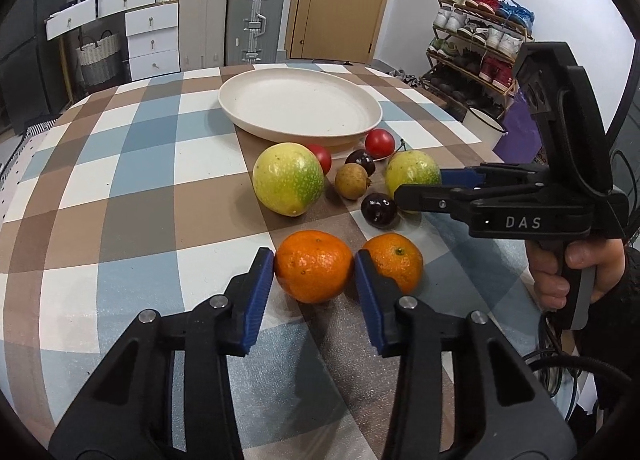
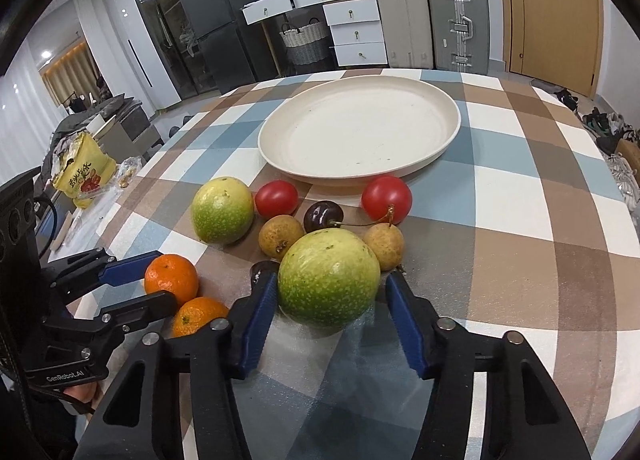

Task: Organize fruits
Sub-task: 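Grasp an orange with the left tool while the right tool grasps the large green fruit, then lift and carry the orange over the plate while the right tool carries the green fruit there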

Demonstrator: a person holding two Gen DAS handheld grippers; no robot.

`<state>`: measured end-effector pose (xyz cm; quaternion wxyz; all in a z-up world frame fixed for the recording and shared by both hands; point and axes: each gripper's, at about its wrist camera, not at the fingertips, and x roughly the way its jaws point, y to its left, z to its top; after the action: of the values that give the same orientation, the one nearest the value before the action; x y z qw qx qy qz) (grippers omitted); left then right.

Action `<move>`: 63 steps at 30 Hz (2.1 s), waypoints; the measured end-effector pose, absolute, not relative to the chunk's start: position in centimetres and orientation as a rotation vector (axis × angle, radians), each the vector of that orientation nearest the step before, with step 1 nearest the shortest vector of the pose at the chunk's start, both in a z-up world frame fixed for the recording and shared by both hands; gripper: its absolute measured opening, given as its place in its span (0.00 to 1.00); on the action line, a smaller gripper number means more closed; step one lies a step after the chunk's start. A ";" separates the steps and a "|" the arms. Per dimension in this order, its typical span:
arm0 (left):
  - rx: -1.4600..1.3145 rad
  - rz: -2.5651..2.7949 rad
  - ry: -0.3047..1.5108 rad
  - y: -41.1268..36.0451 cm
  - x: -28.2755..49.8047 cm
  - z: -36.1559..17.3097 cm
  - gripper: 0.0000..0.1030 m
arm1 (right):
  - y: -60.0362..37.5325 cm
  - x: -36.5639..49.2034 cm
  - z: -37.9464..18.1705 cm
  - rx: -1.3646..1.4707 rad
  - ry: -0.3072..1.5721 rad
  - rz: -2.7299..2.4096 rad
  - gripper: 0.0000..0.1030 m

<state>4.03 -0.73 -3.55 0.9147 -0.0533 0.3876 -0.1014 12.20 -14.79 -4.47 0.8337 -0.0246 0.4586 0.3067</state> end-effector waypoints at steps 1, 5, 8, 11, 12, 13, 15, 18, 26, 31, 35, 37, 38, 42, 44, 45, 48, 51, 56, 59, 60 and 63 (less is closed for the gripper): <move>-0.112 -0.208 0.794 -0.7 4.0 -3.5 0.38 | -14.8 12.1 -4.4 -0.051 0.970 0.648 0.51; -0.116 -0.202 0.782 -0.5 3.7 -3.3 0.38 | -14.9 11.9 -4.4 -0.052 0.967 0.648 0.50; -0.116 -0.202 0.770 -0.4 3.6 -3.1 0.38 | -15.2 11.6 -4.4 -0.042 0.964 0.647 0.50; -0.111 -0.194 0.754 -0.4 3.2 -3.0 0.37 | -15.8 11.2 -4.1 -0.021 0.953 0.660 0.50; -0.110 -0.192 0.749 -0.4 3.2 -2.9 0.37 | -16.0 11.0 -3.9 -0.019 0.944 0.660 0.50; -0.112 -0.191 0.743 -0.3 3.1 -2.8 0.37 | -16.2 10.9 -3.6 -0.015 0.933 0.662 0.49; -0.116 -0.187 0.732 -0.3 3.0 -2.5 0.37 | -16.6 10.7 -3.1 -0.002 0.920 0.667 0.49; -0.124 -0.179 0.713 -0.1 2.7 -1.8 0.37 | -17.2 10.3 -2.0 0.010 0.892 0.677 0.49; -0.120 -0.144 0.638 -0.2 2.5 0.7 0.37 | -18.0 10.6 0.5 0.037 0.831 0.693 0.49; -0.111 -0.140 0.620 -0.7 3.6 1.8 0.37 | -18.3 11.1 1.9 0.046 0.801 0.702 0.49; -0.108 -0.144 0.604 -1.2 4.7 2.7 0.37 | -18.5 11.4 3.1 0.052 0.777 0.701 0.50; -0.099 -0.143 0.599 -1.3 5.4 3.1 0.37 | -18.6 11.6 3.4 0.053 0.770 0.699 0.50; -0.095 -0.142 0.594 -1.3 5.7 3.3 0.37 | -18.6 11.8 3.6 0.055 0.769 0.696 0.50; -0.100 -0.145 0.582 -1.3 7.1 3.9 0.37 | -18.4 12.4 4.3 0.051 0.755 0.685 0.49; -0.096 -0.144 0.580 -1.4 7.9 4.1 0.37 | -18.4 13.0 4.6 0.058 0.755 0.683 0.49; -0.098 -0.145 0.581 -1.4 8.4 4.1 0.37 | -18.5 13.2 4.7 0.060 0.755 0.679 0.49; -0.092 -0.145 0.586 -1.5 9.9 4.2 0.37 | -18.4 14.0 4.9 0.066 0.752 0.673 0.49; -0.082 -0.143 0.587 -1.6 11.3 4.2 0.37 | -18.4 14.8 4.9 0.077 0.755 0.672 0.50; -0.075 -0.140 0.587 -1.4 13.3 4.1 0.37 | -17.8 16.1 4.4 0.085 0.770 0.671 0.50; -0.072 -0.134 0.596 -1.4 13.9 4.0 0.37 | -17.4 17.0 3.9 0.079 0.779 0.668 0.50; -0.073 -0.134 0.600 -1.3 14.4 3.9 0.38 | -17.3 17.4 3.7 0.081 0.785 0.667 0.50; -0.073 -0.135 0.609 -1.0 16.0 3.4 0.37 | -17.1 18.2 3.1 0.089 0.795 0.662 0.50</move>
<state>16.02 -1.01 3.40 0.9511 -0.0357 0.2996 -0.0664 18.24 -17.12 3.11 0.8682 0.0424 0.3799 0.3163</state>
